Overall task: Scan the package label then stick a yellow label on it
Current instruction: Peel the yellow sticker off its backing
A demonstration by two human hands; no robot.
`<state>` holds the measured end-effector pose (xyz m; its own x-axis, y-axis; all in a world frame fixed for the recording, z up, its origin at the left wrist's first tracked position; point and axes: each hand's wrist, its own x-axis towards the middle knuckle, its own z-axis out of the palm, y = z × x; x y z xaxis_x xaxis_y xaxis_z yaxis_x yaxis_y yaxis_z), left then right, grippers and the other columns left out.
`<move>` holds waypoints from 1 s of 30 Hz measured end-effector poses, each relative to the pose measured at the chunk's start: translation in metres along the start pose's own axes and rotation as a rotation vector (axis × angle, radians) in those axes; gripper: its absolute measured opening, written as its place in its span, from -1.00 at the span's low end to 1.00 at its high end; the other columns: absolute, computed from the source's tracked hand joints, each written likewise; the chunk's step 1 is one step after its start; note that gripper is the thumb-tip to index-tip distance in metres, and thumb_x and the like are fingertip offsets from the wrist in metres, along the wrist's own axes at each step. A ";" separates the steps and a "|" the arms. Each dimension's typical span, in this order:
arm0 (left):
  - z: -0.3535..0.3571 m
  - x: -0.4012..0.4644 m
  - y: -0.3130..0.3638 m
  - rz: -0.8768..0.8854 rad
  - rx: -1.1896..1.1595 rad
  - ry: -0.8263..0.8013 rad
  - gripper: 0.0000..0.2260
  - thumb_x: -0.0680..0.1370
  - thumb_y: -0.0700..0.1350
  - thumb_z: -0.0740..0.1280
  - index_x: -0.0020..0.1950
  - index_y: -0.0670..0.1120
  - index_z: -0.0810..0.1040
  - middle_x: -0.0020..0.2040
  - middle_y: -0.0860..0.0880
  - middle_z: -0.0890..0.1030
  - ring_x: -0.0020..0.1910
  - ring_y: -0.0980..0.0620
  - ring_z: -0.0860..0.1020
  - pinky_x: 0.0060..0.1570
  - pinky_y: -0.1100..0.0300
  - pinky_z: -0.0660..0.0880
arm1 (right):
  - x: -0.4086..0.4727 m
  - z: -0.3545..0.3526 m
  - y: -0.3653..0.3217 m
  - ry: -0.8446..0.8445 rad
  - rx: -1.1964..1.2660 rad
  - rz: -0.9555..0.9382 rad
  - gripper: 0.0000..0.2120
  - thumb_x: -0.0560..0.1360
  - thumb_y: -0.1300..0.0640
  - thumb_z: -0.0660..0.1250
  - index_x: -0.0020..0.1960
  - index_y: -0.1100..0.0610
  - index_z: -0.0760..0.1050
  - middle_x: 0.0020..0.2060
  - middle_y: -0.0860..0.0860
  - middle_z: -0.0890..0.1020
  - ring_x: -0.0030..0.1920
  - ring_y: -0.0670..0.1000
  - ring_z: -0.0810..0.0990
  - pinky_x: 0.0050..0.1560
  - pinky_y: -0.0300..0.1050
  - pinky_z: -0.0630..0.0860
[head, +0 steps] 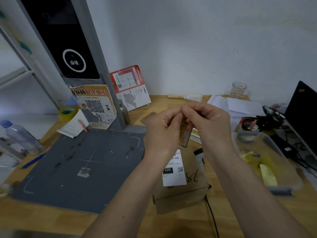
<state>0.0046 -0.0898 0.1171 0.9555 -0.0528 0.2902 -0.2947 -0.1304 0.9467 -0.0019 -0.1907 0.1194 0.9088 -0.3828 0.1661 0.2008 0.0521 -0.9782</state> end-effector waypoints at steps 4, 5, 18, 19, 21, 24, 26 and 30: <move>-0.003 0.000 0.001 -0.003 0.014 -0.003 -0.78 0.58 -0.19 0.28 0.03 0.06 0.68 -0.18 0.18 0.68 -0.13 0.21 0.64 -0.11 0.36 0.57 | 0.000 0.000 0.001 0.004 0.014 0.011 -0.90 0.41 0.25 0.45 -0.21 0.07 0.66 -0.38 -0.06 0.66 -0.38 -0.12 0.53 -0.31 -0.27 0.51; -0.003 0.000 0.001 -0.005 0.016 -0.006 -0.78 0.58 -0.19 0.28 0.02 0.07 0.68 -0.21 0.21 0.68 -0.13 0.23 0.64 -0.12 0.39 0.56 | 0.000 0.000 0.001 0.002 0.010 0.010 -0.90 0.41 0.26 0.44 -0.21 0.07 0.66 -0.38 -0.06 0.66 -0.38 -0.12 0.53 -0.31 -0.27 0.51; -0.005 0.000 -0.001 0.026 0.029 0.008 -0.79 0.58 -0.21 0.28 -0.01 0.01 0.69 -0.27 0.19 0.66 -0.23 0.27 0.61 -0.22 0.46 0.51 | 0.000 0.003 0.001 -0.016 0.032 0.019 -0.87 0.41 0.27 0.44 -0.22 0.05 0.65 -0.42 -0.09 0.65 -0.38 -0.15 0.54 -0.30 -0.27 0.51; -0.004 0.000 -0.002 0.021 0.029 0.010 -0.80 0.58 -0.21 0.28 0.01 0.00 0.69 -0.26 0.19 0.66 -0.23 0.29 0.61 -0.22 0.47 0.50 | 0.000 0.002 0.002 -0.018 0.034 0.022 -0.86 0.41 0.28 0.43 -0.22 0.06 0.65 -0.42 -0.09 0.65 -0.38 -0.15 0.54 -0.29 -0.28 0.51; -0.001 -0.001 -0.002 0.008 0.024 0.013 -0.80 0.58 -0.21 0.28 0.04 -0.02 0.68 -0.22 0.19 0.66 -0.20 0.30 0.61 -0.20 0.47 0.50 | 0.001 -0.001 0.002 -0.024 0.036 0.031 -0.87 0.42 0.29 0.43 -0.20 0.07 0.65 -0.41 -0.09 0.65 -0.38 -0.15 0.54 -0.29 -0.29 0.51; 0.005 -0.002 -0.001 -0.005 0.013 0.020 -0.80 0.58 -0.22 0.28 0.08 -0.03 0.67 -0.15 0.18 0.67 -0.17 0.31 0.61 -0.18 0.49 0.49 | 0.002 -0.007 0.003 -0.031 0.055 0.045 -0.88 0.43 0.28 0.42 -0.19 0.08 0.65 -0.39 -0.07 0.65 -0.37 -0.13 0.54 -0.29 -0.27 0.51; 0.012 -0.004 0.000 -0.019 0.011 0.021 -0.79 0.58 -0.21 0.28 0.07 -0.01 0.68 -0.14 0.17 0.68 -0.15 0.29 0.62 -0.16 0.46 0.51 | 0.003 -0.013 0.004 -0.031 0.069 0.045 -0.91 0.42 0.27 0.42 -0.18 0.10 0.66 -0.38 -0.06 0.65 -0.36 -0.12 0.54 -0.28 -0.25 0.51; 0.028 -0.009 -0.001 -0.042 0.039 0.037 -0.79 0.58 -0.20 0.28 0.05 0.01 0.68 -0.11 0.14 0.70 -0.09 0.21 0.64 -0.08 0.33 0.57 | 0.005 -0.029 0.006 -0.036 0.075 0.044 -0.90 0.42 0.28 0.43 -0.20 0.11 0.65 -0.37 -0.04 0.65 -0.36 -0.12 0.54 -0.30 -0.28 0.50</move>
<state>-0.0042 -0.1174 0.1099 0.9667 -0.0101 0.2557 -0.2537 -0.1700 0.9522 -0.0066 -0.2189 0.1104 0.9298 -0.3449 0.1287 0.1858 0.1381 -0.9728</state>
